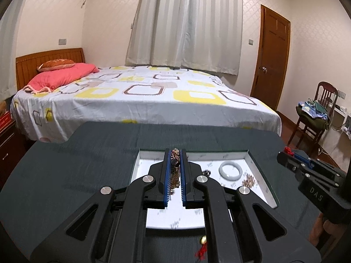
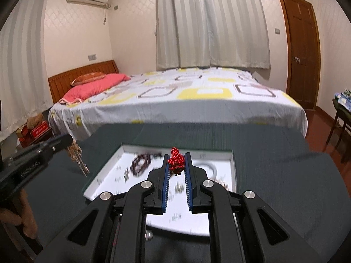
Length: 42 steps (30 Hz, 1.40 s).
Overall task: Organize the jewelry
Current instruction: 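Carry the chain necklace with the left gripper while the right gripper carries the red tassel over the tray, then open the left gripper to drop the chain while the right gripper releases the red tassel into the tray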
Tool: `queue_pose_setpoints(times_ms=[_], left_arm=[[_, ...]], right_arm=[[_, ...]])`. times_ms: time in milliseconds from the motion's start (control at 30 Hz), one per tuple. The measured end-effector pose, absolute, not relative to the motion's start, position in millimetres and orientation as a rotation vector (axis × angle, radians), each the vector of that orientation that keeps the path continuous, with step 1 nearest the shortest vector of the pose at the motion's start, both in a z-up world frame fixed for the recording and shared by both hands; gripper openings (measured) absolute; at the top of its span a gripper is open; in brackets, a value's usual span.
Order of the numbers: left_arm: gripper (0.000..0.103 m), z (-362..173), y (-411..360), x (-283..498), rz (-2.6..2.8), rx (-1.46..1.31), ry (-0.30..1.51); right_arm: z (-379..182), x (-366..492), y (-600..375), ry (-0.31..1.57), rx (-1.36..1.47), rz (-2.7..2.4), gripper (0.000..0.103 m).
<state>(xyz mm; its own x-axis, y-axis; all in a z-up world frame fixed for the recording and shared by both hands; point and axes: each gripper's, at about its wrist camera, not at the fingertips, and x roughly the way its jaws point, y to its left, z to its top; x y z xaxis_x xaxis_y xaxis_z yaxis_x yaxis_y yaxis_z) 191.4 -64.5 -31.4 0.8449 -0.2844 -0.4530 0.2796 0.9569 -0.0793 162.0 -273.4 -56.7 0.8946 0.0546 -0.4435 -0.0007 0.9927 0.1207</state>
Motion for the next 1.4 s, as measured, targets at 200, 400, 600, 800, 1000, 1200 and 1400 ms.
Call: queue_pose_setpoints(times_ms=[200, 400, 600, 800, 1000, 1200, 1400], left_arm=[[0.008, -28, -77, 213, -0.310, -0.011, 0.450], [0.008, -60, -86, 239, -0.306, -0.001, 0.509], [0.008, -102, -83, 262, -0.273, 0.018, 0.608], [0.008, -133, -77, 279, -0.251, 0.038, 0.688], [0.008, -151, -79, 286, -0.247, 0.057, 0.755], [0.008, -162, -81, 289, -0.256, 0.056, 0.796], [0.008, -169, -79, 293, -0.254, 0.041, 0.823]], right_arm=[[-57, 186, -277, 0.435, 0.125, 0.019, 0.014], [-92, 208, -277, 0.496, 0.128, 0.009, 0.014], [-129, 224, -274, 0.581, 0.118, -0.007, 0.014], [-159, 237, -276, 0.682, 0.122, -0.011, 0.014], [-171, 244, -274, 0.752, 0.121, -0.007, 0.014], [-176, 248, -275, 0.797, 0.124, -0.007, 0.014], [-178, 250, -277, 0.811, 0.131, -0.009, 0.014]])
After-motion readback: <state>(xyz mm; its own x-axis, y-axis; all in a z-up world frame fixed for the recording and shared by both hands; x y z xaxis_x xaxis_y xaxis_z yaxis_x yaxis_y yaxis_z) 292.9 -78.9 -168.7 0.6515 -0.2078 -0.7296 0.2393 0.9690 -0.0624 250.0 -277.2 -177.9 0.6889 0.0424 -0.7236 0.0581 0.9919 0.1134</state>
